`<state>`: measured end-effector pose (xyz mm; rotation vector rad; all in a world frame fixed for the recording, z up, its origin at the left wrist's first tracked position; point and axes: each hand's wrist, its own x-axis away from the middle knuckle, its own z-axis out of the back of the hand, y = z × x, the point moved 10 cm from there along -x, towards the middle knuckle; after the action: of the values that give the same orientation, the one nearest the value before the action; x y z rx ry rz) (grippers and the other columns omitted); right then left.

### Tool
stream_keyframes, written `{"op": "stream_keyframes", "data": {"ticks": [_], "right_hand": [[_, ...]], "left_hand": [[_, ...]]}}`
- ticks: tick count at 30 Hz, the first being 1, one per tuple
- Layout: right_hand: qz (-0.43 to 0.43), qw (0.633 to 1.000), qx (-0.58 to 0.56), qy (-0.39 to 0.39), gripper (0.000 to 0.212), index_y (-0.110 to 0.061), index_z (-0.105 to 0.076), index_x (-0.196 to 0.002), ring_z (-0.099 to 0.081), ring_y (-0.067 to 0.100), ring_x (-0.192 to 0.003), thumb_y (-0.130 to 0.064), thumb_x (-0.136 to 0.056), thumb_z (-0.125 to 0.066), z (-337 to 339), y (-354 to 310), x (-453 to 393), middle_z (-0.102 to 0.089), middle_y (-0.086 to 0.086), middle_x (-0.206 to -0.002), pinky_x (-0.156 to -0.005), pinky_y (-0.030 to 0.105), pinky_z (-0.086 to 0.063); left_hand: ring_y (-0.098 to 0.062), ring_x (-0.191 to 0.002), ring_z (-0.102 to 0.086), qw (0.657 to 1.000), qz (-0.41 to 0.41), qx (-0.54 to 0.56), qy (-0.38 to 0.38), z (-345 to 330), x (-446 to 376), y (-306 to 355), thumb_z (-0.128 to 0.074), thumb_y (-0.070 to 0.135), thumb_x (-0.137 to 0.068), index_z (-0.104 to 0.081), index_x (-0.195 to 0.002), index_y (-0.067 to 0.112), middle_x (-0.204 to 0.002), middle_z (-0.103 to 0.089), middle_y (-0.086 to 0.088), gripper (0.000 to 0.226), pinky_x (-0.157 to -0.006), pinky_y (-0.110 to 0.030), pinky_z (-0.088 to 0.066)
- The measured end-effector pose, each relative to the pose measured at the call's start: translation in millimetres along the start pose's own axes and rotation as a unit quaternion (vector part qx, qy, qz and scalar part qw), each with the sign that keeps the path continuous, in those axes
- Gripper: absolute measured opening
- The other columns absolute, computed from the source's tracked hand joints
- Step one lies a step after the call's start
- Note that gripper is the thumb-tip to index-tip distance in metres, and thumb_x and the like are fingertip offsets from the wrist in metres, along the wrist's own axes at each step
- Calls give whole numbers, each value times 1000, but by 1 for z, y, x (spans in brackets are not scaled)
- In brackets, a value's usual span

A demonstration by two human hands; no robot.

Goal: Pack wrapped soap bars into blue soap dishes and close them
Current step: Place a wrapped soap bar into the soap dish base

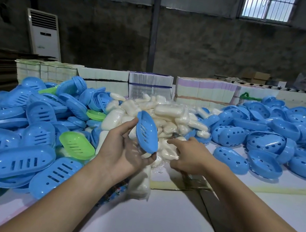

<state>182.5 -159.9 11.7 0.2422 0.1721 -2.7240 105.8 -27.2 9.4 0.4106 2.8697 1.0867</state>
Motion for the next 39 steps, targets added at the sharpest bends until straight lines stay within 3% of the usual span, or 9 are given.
{"op": "stream_keyframes", "data": {"ticks": [3, 6, 8, 11, 14, 19, 26, 33, 39], "right_hand": [[-25, 991, -125, -28, 77, -38, -37, -144, -52, 19, -108, -37, -75, -71, -3, 6, 2, -61, -3, -105, -83, 33, -45], [-25, 961, -275, 18, 74, -42, -40, -142, -58, 5, -73, -33, -78, -75, 8, 5, 6, -58, -11, -81, -67, 24, -44], [-24, 912, -398, 94, 66, -41, -45, -139, -52, -1, -58, -31, -81, -76, 27, 8, 11, -51, -17, -66, -62, 20, -42], [-25, 814, -555, 172, 50, -44, -54, -128, -55, -3, -62, -36, -84, -75, 53, 7, 22, -54, -5, -75, -70, 22, -42], [-18, 766, -610, 203, 43, -46, -55, -124, -57, -2, -65, -39, -85, -73, 63, -2, 32, -55, -2, -77, -71, 23, -40], [-33, 766, -612, 195, 42, -39, -58, -120, -61, 4, -73, -40, -82, -77, 48, -21, 34, -61, 0, -81, -71, 22, -45], [-22, 838, -506, 203, 40, -36, -67, -110, -61, -3, -76, -62, -80, -59, 50, -33, 37, -65, -16, -79, -72, 23, -47], [26, 854, -497, 151, 23, -25, -71, -114, -60, 1, -95, -34, -96, -60, 54, -44, 37, -68, -10, -107, -87, 26, -48], [2, 842, -508, 179, 33, -43, -56, -130, -57, -5, -100, -46, -98, -51, 64, -23, 36, -58, -17, -115, -78, 16, -43]], "left_hand": [[-29, -91, -60, 1000, -18, -5, -4, 0, -1, 5, -64, 28, -88, -66, -120, 18, -104, -66, -13, 33, -74, -41, -48], [-30, -88, -59, 1000, -27, -2, 3, 2, -1, 5, -63, 26, -87, -64, -126, 19, -107, -64, -14, 39, -74, -41, -47], [-32, -96, -56, 999, -29, -6, 15, 4, -2, 3, -66, 22, -81, -64, -127, 14, -112, -61, -16, 47, -79, -43, -47], [-30, -102, -57, 999, -40, -17, 20, 3, -2, -1, -70, 16, -69, -65, -127, 15, -112, -61, -16, 58, -83, -43, -51], [-26, -95, -63, 998, -49, -29, 8, 0, -4, -4, -72, 12, -68, -69, -119, 25, -101, -67, -9, 52, -75, -40, -57], [-28, -94, -70, 993, -68, -91, -35, -7, -6, -9, -71, 14, -74, -64, -131, 24, -102, -75, -6, 58, -82, -43, -59], [-30, -107, -70, 993, -71, -82, -50, -10, -6, -10, -70, 17, -80, -65, -130, 22, -121, -72, -14, 51, -88, -45, -59], [-30, -105, -69, 993, -90, -67, -42, -7, -6, -6, -68, 15, -79, -64, -131, 22, -114, -74, -10, 53, -82, -43, -61], [-35, -109, -70, 995, -86, 13, -48, -10, -6, -3, -72, 13, -76, -69, -122, 17, -122, -71, -17, 46, -87, -54, -58]]}}
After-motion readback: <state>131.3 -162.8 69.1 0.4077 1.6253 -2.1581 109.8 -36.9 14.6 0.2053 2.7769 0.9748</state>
